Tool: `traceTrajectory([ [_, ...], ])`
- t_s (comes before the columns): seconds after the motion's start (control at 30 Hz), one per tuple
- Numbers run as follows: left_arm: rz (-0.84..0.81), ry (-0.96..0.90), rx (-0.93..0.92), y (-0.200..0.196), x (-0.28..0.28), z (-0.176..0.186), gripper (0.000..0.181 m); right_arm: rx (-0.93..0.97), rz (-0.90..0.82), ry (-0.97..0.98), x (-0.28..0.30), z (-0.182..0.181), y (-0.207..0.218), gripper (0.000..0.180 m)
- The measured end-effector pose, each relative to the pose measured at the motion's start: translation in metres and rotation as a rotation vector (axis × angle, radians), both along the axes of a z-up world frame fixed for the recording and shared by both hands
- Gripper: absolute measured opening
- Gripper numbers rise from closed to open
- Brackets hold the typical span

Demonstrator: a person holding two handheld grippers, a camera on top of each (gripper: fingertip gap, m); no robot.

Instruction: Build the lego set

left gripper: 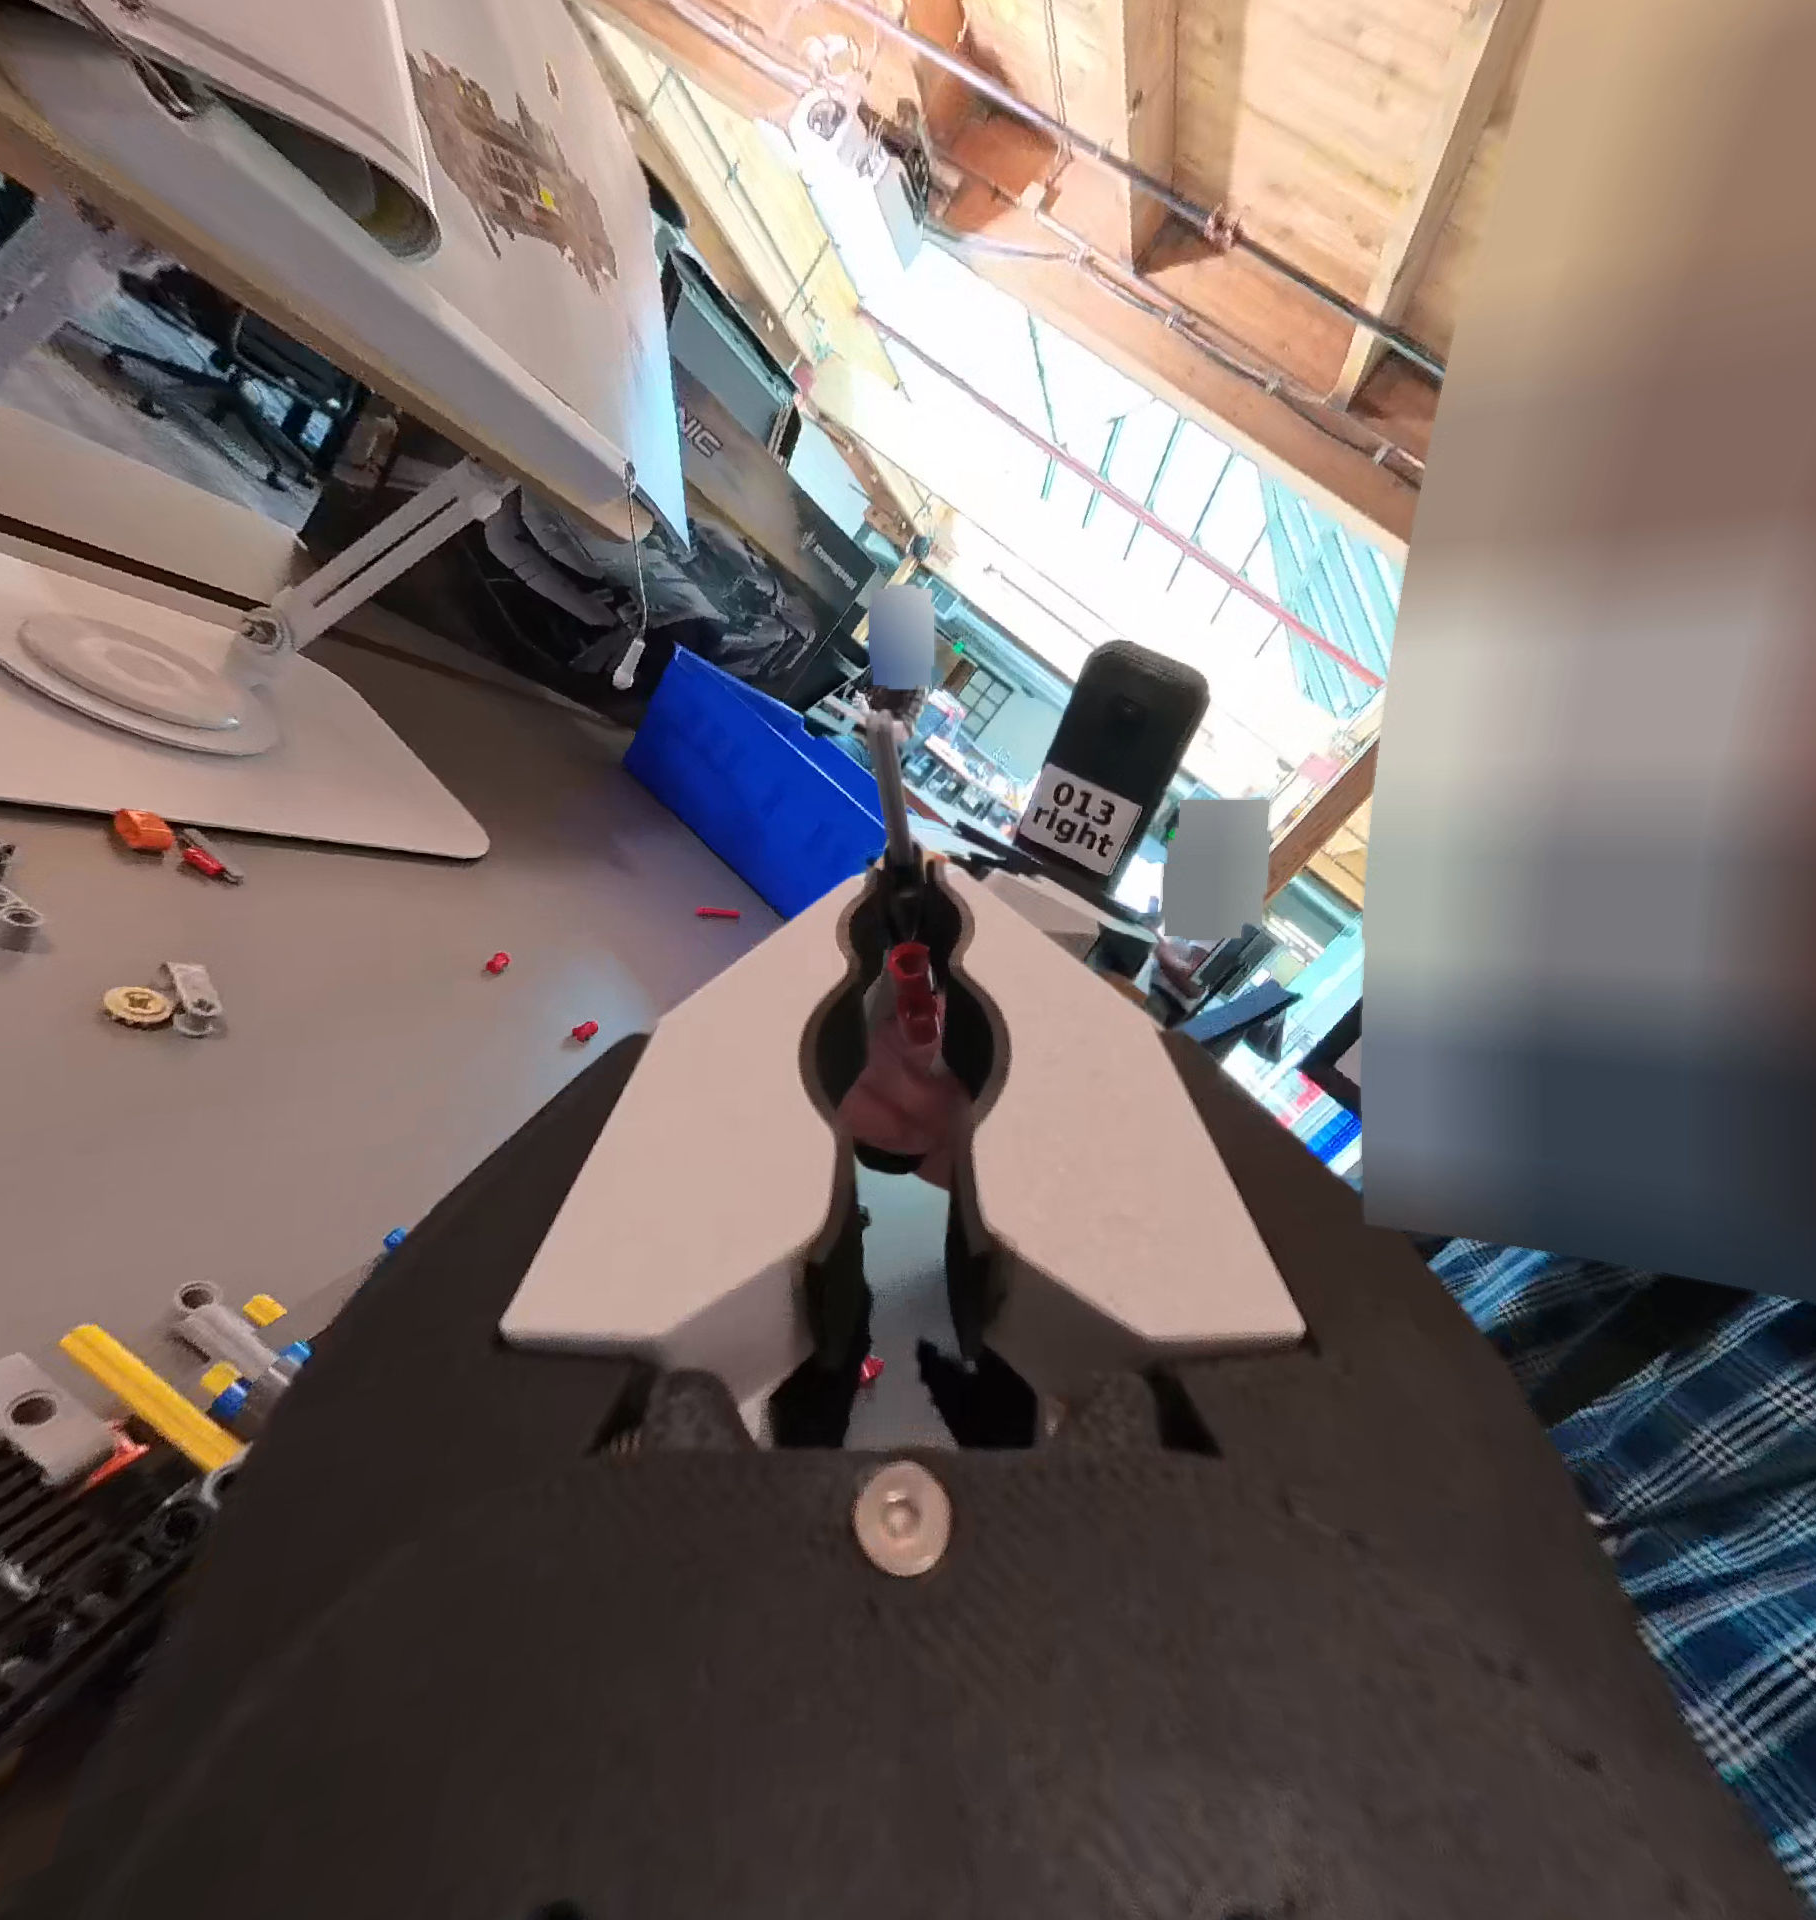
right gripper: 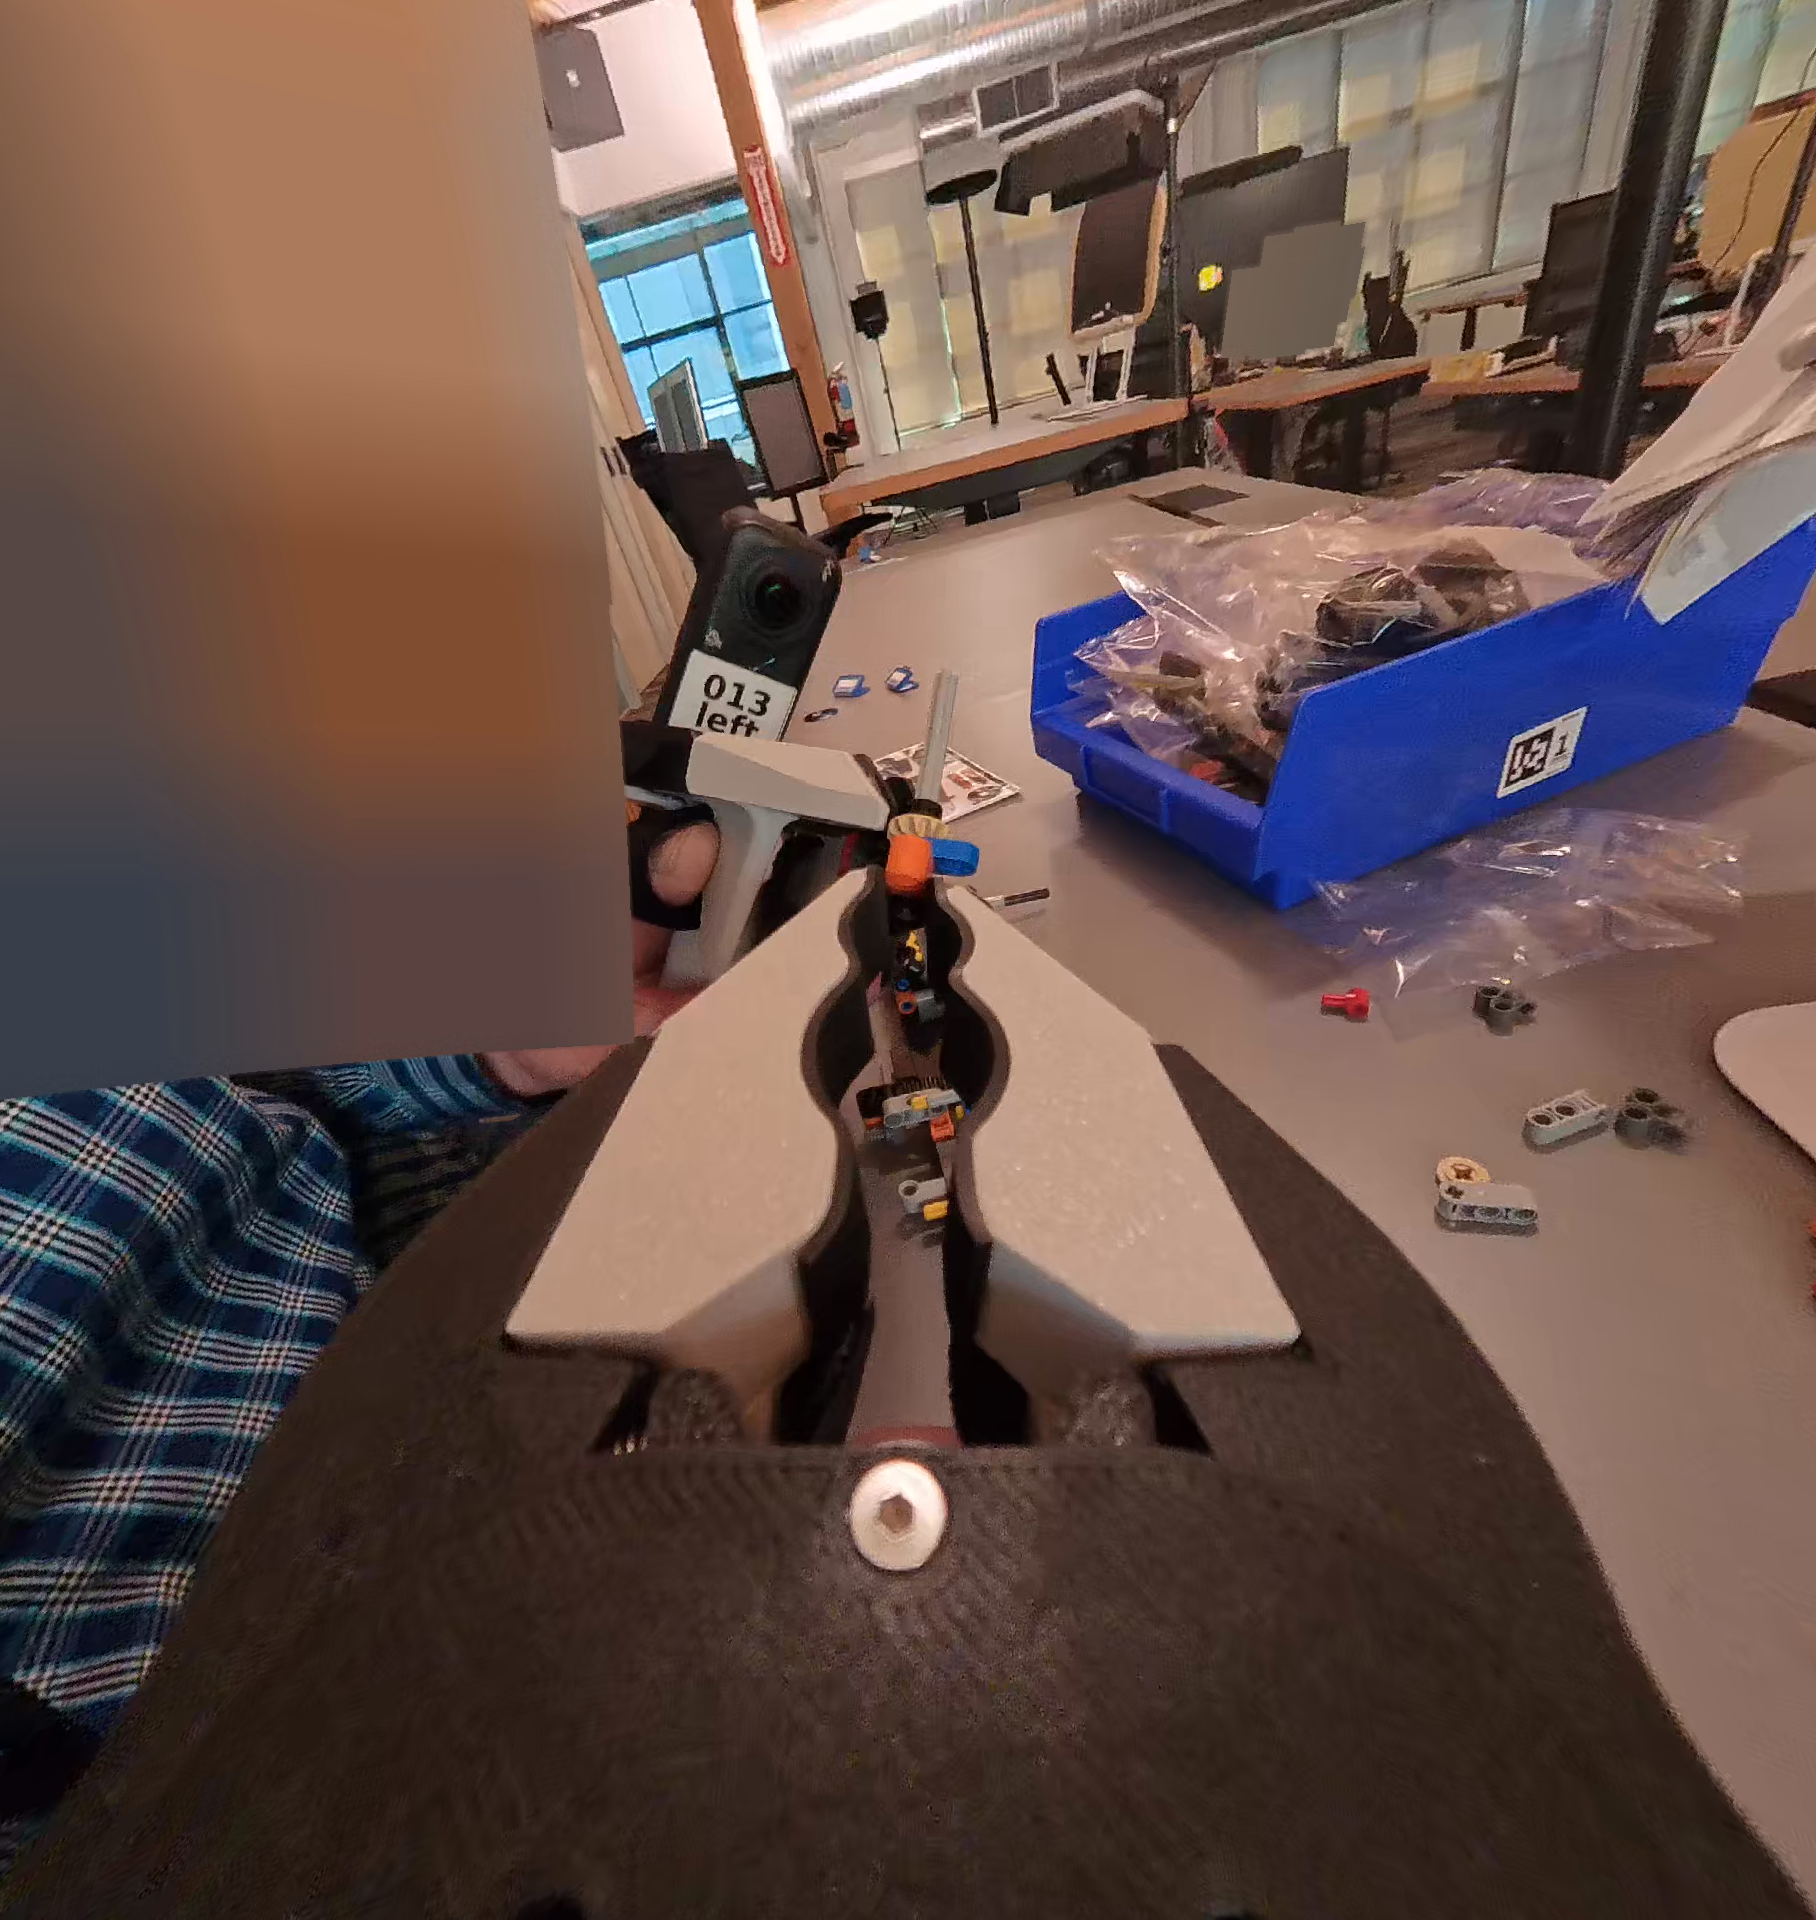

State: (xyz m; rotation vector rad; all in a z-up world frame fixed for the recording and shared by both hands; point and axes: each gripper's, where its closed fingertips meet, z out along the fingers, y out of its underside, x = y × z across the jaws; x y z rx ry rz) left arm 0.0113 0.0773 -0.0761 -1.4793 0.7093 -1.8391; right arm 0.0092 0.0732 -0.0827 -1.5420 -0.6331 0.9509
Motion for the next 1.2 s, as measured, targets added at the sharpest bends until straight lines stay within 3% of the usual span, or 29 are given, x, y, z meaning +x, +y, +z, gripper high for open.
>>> traceTrajectory([
  [0.03,-0.005,0.010,0.007,-0.001,0.000,0.000,0.005,0.003,0.007,-0.009,-0.001,-0.001,-0.001,0.003],
  [0.23,0.054,0.104,0.137,0.001,0.000,0.000,0.006,0.040,-0.026,-0.048,0.000,0.001,0.000,0.002],
  [0.4,0.134,0.085,0.094,0.008,0.000,0.005,0.004,0.054,-0.092,-0.017,0.000,0.005,0.003,0.002],
  [0.77,0.196,0.081,0.012,0.019,0.008,-0.002,0.003,0.150,-0.248,-0.180,0.007,0.002,0.010,0.001],
  [0.97,0.230,0.155,0.180,0.016,0.008,-0.003,0.006,0.051,-0.174,-0.085,0.012,-0.004,0.016,0.004],
  [1.2,0.155,0.087,0.129,0.010,0.007,-0.003,0.006,-0.016,-0.071,0.023,0.006,-0.003,0.012,0.008],
])
